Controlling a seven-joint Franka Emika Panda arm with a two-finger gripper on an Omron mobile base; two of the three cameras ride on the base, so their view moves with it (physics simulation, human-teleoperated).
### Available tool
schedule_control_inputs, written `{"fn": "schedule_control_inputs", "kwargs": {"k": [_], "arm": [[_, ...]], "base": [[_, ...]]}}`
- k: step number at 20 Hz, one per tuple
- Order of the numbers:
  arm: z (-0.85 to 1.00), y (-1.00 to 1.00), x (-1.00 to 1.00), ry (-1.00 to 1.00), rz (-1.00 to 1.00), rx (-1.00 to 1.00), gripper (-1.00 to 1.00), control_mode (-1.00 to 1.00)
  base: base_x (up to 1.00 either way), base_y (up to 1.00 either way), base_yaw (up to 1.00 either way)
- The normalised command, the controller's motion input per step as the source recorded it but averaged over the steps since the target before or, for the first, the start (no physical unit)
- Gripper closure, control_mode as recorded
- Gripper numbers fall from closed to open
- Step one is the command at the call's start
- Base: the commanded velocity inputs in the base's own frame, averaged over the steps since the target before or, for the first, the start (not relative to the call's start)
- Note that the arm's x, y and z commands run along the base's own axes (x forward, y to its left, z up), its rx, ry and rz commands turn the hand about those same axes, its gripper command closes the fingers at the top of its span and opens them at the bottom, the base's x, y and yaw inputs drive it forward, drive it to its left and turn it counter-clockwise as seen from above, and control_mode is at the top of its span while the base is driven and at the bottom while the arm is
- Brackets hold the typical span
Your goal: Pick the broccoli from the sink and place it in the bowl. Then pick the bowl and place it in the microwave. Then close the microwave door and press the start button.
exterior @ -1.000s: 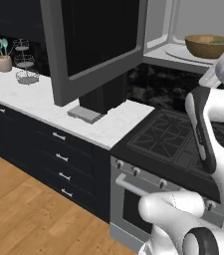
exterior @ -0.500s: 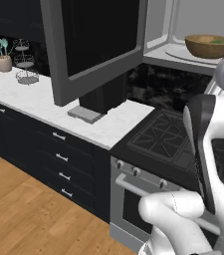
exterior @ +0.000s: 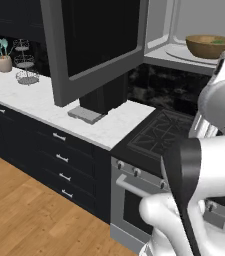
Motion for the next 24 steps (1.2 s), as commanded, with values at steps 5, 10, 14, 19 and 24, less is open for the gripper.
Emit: {"fn": "schedule_control_inputs", "kwargs": {"k": [5,10,14,19,24], "arm": [[-0.65,0.9,-0.37,-0.19,0.03,-0.15,-1.0,-1.0],[-0.41,0.84,0.0,-0.03,0.0,-0.18,-1.0,-1.0],[-0.36,0.68,0.34,0.0,0.0,-0.13,-1.0,-1.0],[-0.27,0.82,0.34,0.0,0.0,-0.09,-1.0,-1.0],[-0.16,0.77,0.44,0.0,-0.03,-0.09,-1.0,-1.0]], "base": [[0.0,0.0,0.0],[0.0,0.0,0.0],[0.0,0.0,0.0],[0.0,0.0,0.0],[0.0,0.0,0.0]]}}
